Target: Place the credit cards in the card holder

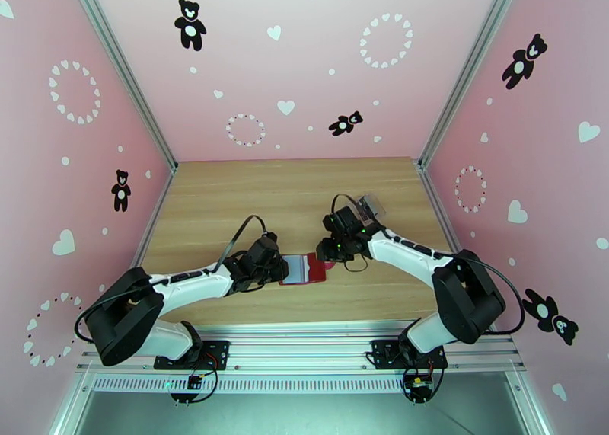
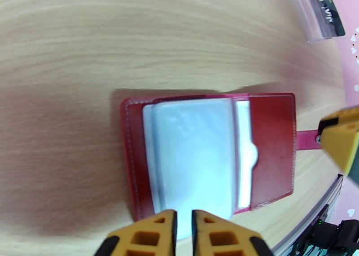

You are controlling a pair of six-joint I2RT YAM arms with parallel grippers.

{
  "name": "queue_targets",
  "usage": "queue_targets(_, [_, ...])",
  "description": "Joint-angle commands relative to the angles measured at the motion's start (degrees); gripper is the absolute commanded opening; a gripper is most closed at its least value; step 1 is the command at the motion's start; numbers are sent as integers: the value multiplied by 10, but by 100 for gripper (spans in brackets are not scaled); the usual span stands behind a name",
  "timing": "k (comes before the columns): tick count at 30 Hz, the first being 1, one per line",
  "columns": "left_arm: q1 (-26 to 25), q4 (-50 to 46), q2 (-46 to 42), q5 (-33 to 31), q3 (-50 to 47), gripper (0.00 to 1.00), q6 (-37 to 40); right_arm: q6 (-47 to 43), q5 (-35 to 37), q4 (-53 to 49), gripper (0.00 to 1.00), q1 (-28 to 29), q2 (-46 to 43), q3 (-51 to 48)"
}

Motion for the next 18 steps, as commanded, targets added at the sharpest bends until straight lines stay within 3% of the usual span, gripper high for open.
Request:
queue_targets(1, [6, -40, -25, -16, 26, 18, 20, -61, 28, -57, 43, -23, -10, 63])
queue_targets(9, [13, -73, -48, -16, 37, 20, 39, -188, 101, -159, 52, -115, 56, 225])
queue_targets(18, [30, -66, -59, 8, 18, 21, 41, -233, 141, -218, 61, -208, 156, 334])
